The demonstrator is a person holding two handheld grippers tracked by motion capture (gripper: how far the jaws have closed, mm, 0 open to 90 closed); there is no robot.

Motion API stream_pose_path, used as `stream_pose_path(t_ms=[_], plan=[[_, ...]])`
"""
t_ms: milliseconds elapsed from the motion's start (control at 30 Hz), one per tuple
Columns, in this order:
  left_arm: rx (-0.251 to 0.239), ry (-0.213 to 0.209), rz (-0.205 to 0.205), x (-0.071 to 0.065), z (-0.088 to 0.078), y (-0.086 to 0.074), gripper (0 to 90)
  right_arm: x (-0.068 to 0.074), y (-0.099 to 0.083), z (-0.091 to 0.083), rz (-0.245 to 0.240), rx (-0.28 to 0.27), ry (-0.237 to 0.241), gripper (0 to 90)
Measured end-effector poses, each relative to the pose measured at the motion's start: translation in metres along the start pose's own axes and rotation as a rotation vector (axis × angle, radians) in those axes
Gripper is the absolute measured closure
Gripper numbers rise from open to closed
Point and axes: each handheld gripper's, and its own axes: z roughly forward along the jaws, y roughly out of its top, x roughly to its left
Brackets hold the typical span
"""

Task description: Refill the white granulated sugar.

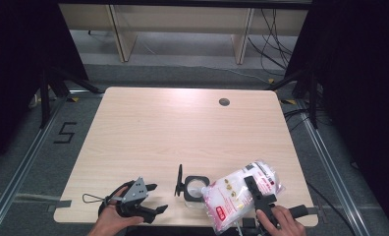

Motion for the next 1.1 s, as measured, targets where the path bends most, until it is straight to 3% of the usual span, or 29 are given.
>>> stream_pose_path(t_ms=[233, 300, 333, 700, 733, 800, 833, 867, 933, 967, 1100], plan=[[0.006, 0.006, 0.011, 0.0005, -0.0004, 0.0, 21.9, 0.0006, -0.0002, 0.0009, 0.001, -0.007, 0.0, 43.9], [-0.001, 0.002, 0.005, 0.0001, 0.0005, -0.0002, 21.9, -0.0023, 0.0005, -0.0005, -0.026, 0.0, 0.002, 43.9], [0.002, 0.008, 0.009, 0.0003, 0.0005, -0.0002, 21.9, 0.0, -0.0003, 0.0017, -0.024, -0.029, -0.055, 43.9], [-0.002, 0.008, 0.006, -0.0001, 0.0008, -0.0005, 21.8, -0.0012, 0.0007, 0.0007, -0.035, -0.026, -0.051, 43.9], [0.015, 0.009, 0.033, 0.0016, -0.0001, -0.0001, 21.9, -0.0011, 0.0008, 0.0007, -0.034, -0.026, -0.052, 43.9], [0.011, 0.01, 0.021, 0.0012, 0.0002, -0.0003, 21.8, -0.0012, 0.0007, 0.0004, -0.032, -0.023, -0.047, 43.9], [-0.001, 0.002, 0.014, 0.0006, 0.0006, 0.0, 21.8, 0.0007, 0.0013, 0.0001, -0.004, -0.021, -0.047, 43.9], [-0.001, 0.001, 0.026, 0.0012, 0.0005, 0.0003, 21.9, 0.0013, 0.0015, 0.0001, 0.002, -0.021, -0.048, 43.9], [0.002, 0.003, 0.035, 0.0017, 0.0002, 0.0001, 21.8, 0.0, 0.0019, 0.0002, -0.012, -0.025, -0.05, 43.9], [0.0, 0.009, 0.005, 0.0, 0.0007, -0.0006, 21.9, -0.0003, 0.002, 0.0001, -0.014, -0.025, -0.049, 43.9], [0.012, 0.013, 0.017, 0.0003, 0.0001, -0.0008, 21.8, -0.0005, 0.0019, -0.0001, -0.015, -0.028, -0.046, 43.9]])
